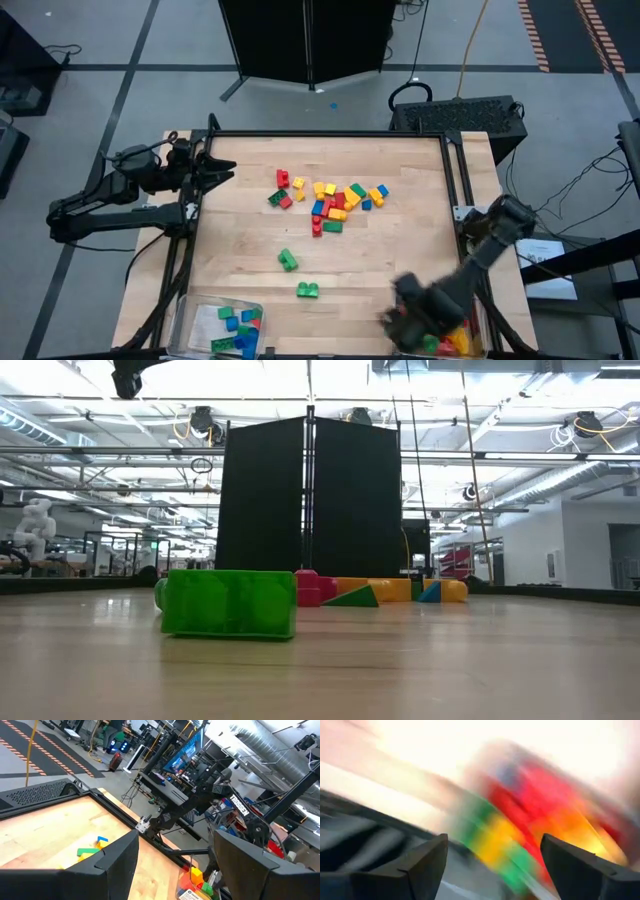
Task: Sort blocks by size
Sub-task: Put the green game piece into the right transparent bin
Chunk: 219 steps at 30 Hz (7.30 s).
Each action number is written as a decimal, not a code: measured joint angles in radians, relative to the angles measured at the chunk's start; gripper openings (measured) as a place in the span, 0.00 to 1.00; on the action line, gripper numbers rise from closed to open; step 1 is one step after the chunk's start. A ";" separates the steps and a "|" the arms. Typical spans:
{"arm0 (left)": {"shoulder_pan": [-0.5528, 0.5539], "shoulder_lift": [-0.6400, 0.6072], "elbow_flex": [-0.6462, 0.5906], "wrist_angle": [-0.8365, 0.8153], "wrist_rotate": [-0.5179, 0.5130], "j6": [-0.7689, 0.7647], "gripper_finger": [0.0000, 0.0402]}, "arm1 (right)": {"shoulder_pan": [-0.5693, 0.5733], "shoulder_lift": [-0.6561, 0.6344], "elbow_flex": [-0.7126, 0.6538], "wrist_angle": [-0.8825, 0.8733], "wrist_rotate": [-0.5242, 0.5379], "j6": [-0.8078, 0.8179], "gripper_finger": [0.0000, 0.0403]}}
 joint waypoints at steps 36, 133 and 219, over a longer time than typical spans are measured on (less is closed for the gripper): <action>0.000 0.000 0.000 -0.102 -0.011 0.020 0.64 | -0.454 0.366 0.004 0.836 -0.001 -1.680 0.76; -0.001 0.000 0.000 -0.116 -0.083 0.051 0.64 | -0.296 0.028 0.016 0.161 0.302 -0.705 0.80; -0.001 0.288 -0.001 -0.264 -0.075 0.149 0.64 | 0.131 0.126 0.193 -0.236 -0.135 0.197 0.51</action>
